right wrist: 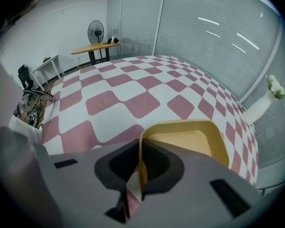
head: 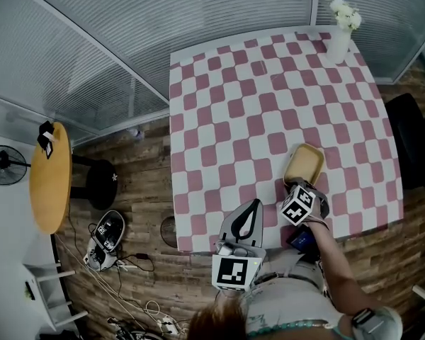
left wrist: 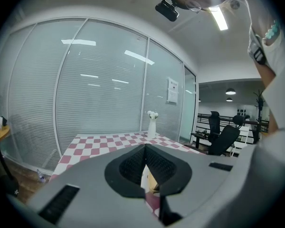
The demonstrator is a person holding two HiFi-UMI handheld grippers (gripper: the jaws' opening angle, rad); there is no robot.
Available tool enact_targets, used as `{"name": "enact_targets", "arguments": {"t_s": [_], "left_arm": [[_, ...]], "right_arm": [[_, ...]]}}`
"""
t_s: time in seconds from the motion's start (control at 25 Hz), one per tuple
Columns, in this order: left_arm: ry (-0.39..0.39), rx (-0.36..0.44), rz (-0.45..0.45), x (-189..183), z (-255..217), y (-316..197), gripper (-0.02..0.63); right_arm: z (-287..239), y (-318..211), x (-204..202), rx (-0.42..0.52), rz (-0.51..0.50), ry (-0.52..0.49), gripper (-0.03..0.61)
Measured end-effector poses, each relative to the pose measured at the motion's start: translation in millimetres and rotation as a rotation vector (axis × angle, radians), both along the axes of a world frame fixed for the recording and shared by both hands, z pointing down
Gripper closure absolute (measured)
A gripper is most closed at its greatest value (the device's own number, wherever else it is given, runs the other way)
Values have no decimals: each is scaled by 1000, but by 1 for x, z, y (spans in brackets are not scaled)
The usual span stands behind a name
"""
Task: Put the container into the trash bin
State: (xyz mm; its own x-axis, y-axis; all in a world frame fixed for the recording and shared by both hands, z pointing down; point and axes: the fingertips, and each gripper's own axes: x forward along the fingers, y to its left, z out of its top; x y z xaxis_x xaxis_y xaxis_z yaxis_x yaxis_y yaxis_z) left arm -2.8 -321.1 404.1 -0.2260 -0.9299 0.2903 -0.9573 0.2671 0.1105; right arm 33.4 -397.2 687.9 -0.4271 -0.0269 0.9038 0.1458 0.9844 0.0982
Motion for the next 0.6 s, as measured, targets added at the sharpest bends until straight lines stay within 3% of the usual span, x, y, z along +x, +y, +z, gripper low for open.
{"name": "enact_targets", "arguments": {"t_s": [0.4, 0.6], "left_arm": [[-11, 21, 34, 8, -4, -2, 607], [-4, 35, 52, 13, -5, -2, 607]], "right_arm": [[-27, 1, 1, -47, 6, -62, 572], [-53, 5, -2, -136, 9, -151, 572]]}}
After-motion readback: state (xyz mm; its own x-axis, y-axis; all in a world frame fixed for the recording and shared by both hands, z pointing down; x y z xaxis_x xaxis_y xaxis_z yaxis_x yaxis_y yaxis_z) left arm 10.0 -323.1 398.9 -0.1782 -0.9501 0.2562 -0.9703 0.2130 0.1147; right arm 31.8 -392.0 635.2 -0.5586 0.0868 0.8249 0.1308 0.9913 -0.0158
